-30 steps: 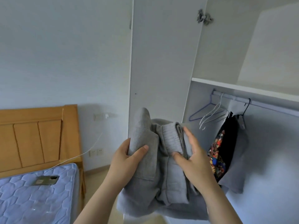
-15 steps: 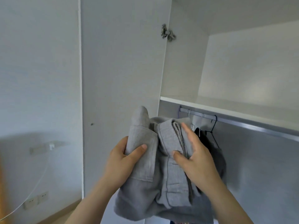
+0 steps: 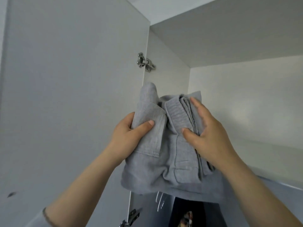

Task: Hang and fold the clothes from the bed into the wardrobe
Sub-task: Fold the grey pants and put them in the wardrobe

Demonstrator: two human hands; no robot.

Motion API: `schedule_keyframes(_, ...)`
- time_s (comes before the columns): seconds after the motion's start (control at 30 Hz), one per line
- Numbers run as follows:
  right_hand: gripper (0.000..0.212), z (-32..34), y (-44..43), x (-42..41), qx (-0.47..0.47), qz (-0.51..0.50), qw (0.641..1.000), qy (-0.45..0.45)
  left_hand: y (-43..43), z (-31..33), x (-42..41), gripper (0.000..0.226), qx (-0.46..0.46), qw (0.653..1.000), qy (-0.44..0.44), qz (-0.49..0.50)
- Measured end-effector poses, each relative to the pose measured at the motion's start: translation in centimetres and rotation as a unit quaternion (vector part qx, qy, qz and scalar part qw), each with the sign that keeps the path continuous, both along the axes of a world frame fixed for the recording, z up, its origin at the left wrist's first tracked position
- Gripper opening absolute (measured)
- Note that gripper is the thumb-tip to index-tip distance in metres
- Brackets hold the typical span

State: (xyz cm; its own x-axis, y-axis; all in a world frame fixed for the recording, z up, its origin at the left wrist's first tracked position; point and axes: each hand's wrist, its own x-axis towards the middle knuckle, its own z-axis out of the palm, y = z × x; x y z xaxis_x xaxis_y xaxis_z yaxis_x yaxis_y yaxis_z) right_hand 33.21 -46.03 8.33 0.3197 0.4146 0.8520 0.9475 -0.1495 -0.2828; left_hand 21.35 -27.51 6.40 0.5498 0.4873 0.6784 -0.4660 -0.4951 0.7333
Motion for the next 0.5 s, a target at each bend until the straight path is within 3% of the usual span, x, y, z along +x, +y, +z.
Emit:
schedule_keyframes(0.3, 0.09, 3.5, 1.0, 6.3, 0.021, -0.068, 0.998, -0.001, 3.5, 4.7, 8.6, 0.019, 0.05, 0.997, -0.028, -0.049)
schedule_keyframes(0.4, 0.092, 4.4, 1.6, 8.8, 0.036, -0.086, 0.996, -0.006, 5.1, 6.0, 12.1, 0.018, 0.084, 0.995, -0.043, -0.021)
schedule_keyframes(0.47, 0.085, 4.2, 2.0, 11.0, 0.026, -0.107, 0.993, 0.042, 5.9, 5.9, 15.1, 0.026, 0.108, 0.994, 0.002, 0.016)
schedule_keyframes(0.5, 0.078, 3.7, 2.1, 12.2, 0.005, -0.122, 0.987, 0.1, 6.2, 5.6, 16.5, 0.037, 0.125, 0.989, 0.067, 0.04)
